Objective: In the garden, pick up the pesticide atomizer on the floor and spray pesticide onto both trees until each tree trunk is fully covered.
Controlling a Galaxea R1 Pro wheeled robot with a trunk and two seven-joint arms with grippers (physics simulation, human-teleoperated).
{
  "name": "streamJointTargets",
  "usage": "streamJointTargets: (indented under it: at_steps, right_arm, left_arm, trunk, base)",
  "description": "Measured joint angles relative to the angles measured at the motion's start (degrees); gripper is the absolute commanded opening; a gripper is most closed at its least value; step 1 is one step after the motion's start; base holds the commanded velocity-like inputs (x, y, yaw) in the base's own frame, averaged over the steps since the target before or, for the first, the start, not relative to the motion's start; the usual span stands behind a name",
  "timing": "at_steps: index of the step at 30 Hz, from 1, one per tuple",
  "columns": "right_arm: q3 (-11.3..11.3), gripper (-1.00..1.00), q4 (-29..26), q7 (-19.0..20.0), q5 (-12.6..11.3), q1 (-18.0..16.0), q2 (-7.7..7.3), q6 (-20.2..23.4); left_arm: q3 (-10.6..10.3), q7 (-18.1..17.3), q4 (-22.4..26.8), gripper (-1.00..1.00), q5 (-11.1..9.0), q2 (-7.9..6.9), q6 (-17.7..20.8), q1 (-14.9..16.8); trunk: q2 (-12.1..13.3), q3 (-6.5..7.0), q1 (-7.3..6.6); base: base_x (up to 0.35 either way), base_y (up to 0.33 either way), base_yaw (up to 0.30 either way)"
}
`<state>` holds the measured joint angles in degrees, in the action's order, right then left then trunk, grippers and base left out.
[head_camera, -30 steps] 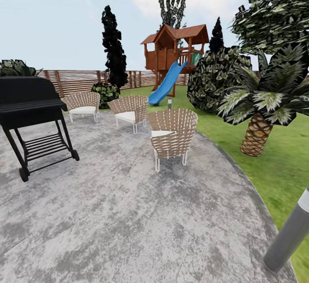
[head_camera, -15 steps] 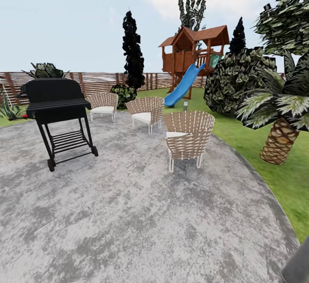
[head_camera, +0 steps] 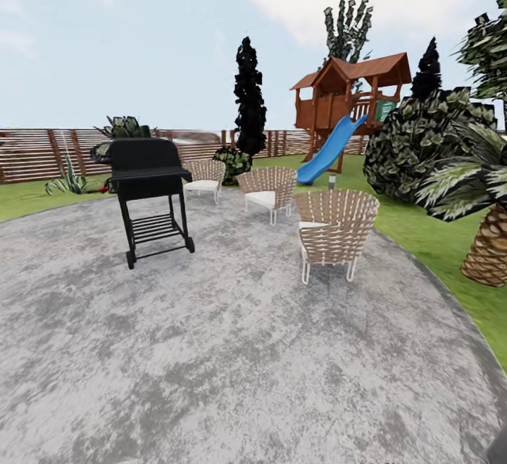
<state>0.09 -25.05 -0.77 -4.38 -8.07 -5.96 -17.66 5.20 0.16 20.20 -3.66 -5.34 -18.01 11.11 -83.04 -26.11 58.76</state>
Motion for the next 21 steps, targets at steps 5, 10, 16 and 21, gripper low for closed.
streamJointTargets:
  at_steps: [5,10,16,21]
  right_arm:
    - [0.0,1.00,0.0,0.0,0.0,0.0,0.00,0.0]
    - [0.0,1.00,0.0,0.0,0.0,0.0,0.00,0.0]
    - [0.0,1.00,0.0,0.0,0.0,0.0,0.00,0.0]
    - [0.0,1.00,0.0,0.0,0.0,0.0,0.00,0.0]
  left_arm:
    - [0.0,0.0,0.0,1.00,0.0,-0.01,0.0,0.0]
    - [0.1,0.0,0.0,1.00,0.0,-0.02,0.0,0.0]
    - [0.1,0.0,0.0,1.00,0.0,-0.02,0.0,0.0]
    - [0.1,0.0,0.1,1.00,0.0,-0.02,0.0,0.0]
  trunk:
    - [0.0,0.26,0.00]
    - [0.0,0.52,-0.01]
    - [0.0,0.84,-0.02]
    - [0.0,1.10,-0.03]
  base:
    - [-0.264,0.221,0.245]
    - [-0.189,0.260,0.245]
    - [-0.140,0.282,0.245]
    - [-0.091,0.291,0.245]
